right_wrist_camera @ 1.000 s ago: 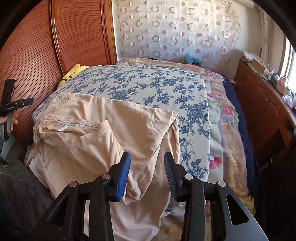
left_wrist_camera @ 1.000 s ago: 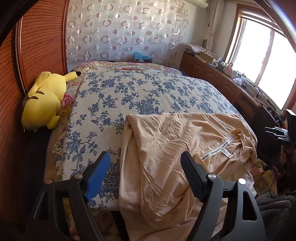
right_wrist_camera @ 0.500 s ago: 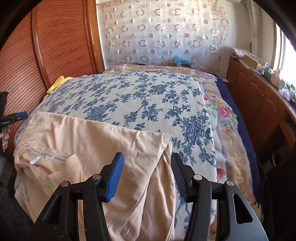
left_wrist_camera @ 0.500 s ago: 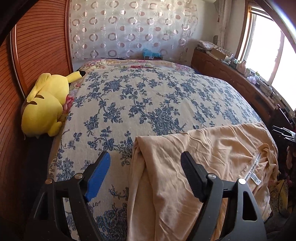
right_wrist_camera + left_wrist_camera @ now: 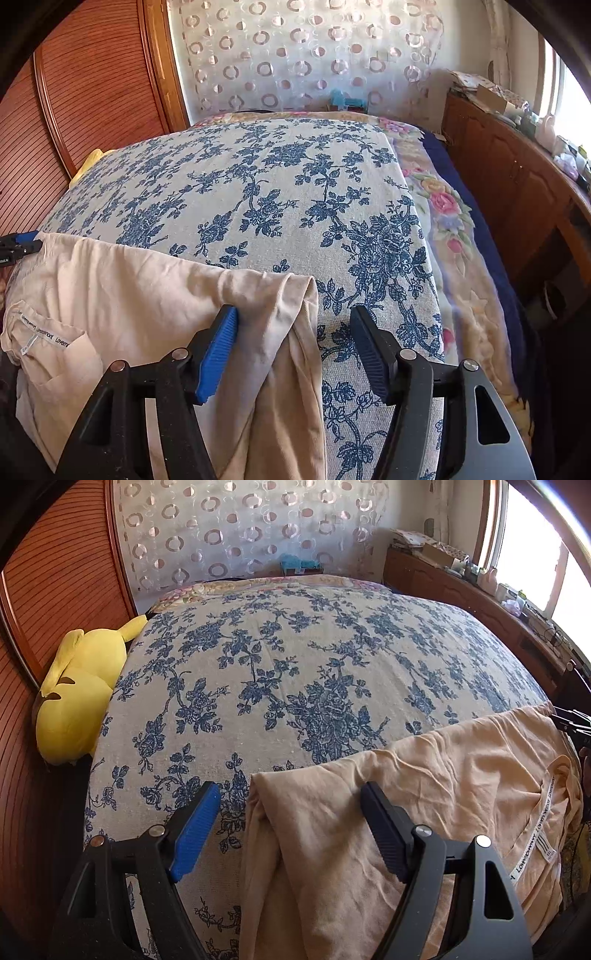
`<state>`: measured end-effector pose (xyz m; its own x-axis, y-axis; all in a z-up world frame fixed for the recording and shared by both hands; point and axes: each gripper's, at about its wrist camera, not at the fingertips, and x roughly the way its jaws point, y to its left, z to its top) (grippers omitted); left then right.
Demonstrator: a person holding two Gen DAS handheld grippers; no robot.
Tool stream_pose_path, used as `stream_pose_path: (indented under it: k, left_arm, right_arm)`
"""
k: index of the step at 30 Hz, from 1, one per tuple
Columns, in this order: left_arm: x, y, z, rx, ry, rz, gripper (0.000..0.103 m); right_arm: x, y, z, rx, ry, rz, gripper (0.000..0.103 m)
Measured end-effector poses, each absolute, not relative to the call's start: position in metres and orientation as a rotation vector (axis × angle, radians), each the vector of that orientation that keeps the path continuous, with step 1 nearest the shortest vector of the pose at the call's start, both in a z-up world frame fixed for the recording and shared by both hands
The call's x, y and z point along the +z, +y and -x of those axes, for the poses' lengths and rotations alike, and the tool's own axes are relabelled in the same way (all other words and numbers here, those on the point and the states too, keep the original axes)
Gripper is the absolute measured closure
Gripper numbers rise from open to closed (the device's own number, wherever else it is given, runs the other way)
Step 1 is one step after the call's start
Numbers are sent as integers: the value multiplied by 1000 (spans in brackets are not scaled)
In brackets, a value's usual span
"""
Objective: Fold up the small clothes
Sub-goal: 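Move both open grippers to the new folded edge of the shirt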
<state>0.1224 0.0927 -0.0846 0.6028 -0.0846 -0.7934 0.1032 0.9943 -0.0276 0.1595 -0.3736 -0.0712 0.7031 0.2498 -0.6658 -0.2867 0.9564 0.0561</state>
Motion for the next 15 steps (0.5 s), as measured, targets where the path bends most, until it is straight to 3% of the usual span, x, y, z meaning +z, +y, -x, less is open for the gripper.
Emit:
stream_pose_path:
  k: [15]
  left_arm:
    - [-92,92,-122,-129,869,-32,16]
  right_arm:
    - [-73,-370,-156,329,733,66,36]
